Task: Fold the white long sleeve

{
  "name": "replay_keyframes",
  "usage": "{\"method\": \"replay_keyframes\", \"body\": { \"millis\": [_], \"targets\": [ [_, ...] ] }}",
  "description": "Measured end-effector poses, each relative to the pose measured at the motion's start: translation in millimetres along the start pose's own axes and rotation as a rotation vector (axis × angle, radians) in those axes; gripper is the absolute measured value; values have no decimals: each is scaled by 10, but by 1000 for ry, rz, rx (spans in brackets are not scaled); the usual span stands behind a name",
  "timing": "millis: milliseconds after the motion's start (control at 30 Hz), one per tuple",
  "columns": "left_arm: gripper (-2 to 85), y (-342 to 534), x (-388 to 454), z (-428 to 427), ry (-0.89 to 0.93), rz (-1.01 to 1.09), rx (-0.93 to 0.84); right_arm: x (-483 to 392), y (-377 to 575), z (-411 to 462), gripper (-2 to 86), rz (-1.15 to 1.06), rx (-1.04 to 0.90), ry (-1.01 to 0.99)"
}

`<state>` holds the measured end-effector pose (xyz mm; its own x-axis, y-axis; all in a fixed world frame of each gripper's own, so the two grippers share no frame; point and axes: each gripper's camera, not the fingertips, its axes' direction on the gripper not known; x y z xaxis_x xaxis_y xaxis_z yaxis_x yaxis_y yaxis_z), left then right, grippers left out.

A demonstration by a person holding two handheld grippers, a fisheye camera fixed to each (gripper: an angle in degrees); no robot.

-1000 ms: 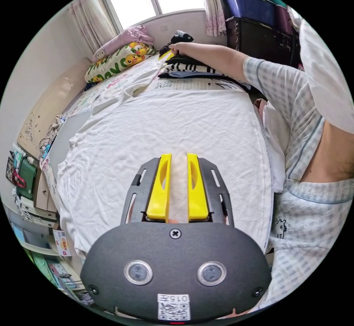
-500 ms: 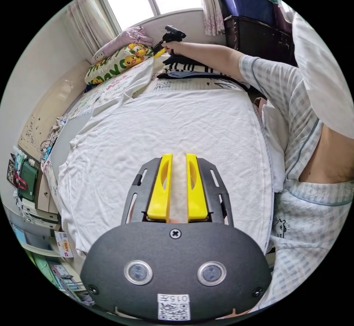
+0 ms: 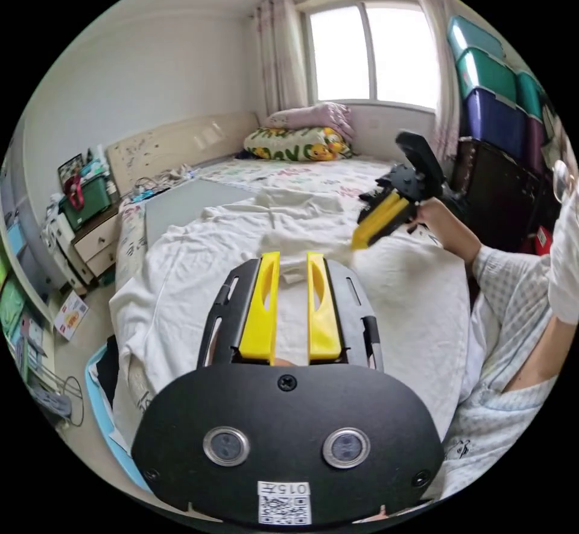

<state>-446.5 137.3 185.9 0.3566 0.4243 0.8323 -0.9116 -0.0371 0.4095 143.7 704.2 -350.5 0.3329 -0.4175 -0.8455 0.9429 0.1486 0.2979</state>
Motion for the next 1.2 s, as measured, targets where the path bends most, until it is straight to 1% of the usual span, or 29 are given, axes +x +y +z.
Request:
{"method": "replay_keyframes", "body": {
  "millis": [100,167,267,333,367,467,533,633,667,767,833,867,933,1033,1067,1200],
  "targets": [
    [93,351,-39,245,10,-38,-41,188,66,-177,31,67,83,-78],
    [105,601,54,509,57,-42,-93,301,134,-342,73,124,180,-82],
    [111,896,207,756,143,-55,-120,484,128,-456,100,223,252,-102],
    [113,1077,269,873,192,-65,-121,707,20,-424,108,321,247,-178],
    [114,1201,296,940,201,-76,-118,890,-70,-362,111,400,222,-244],
    [114,1525,324,1087,218,-121,-95,1233,-260,-186,106,529,209,-376],
    [113,1725,329,1177,242,-149,-78,1303,-384,-55,98,553,143,-358],
    [113,2060,298,1347,269,-223,-58,1246,-465,108,61,547,75,-260],
    [114,2196,280,1410,278,-253,-48,1213,-454,92,45,548,88,-217],
    [116,2529,251,1568,283,-327,-22,1170,-375,-12,23,533,158,-199],
    [117,2715,258,1669,296,-360,-11,1174,-274,-95,59,554,223,-175],
    [117,2826,281,1737,302,-374,-6,1187,-213,-131,68,555,264,-184],
    [117,2971,343,1844,306,-382,-7,1267,-170,-97,77,590,272,-208],
    [116,3179,473,2012,297,-385,-14,1465,-219,163,80,642,143,-299],
    [113,3265,515,2071,293,-390,-13,1521,-190,201,75,669,143,-307],
    [112,3514,592,2267,303,-416,-13,1525,-97,237,26,644,160,-324]
  ]
}}
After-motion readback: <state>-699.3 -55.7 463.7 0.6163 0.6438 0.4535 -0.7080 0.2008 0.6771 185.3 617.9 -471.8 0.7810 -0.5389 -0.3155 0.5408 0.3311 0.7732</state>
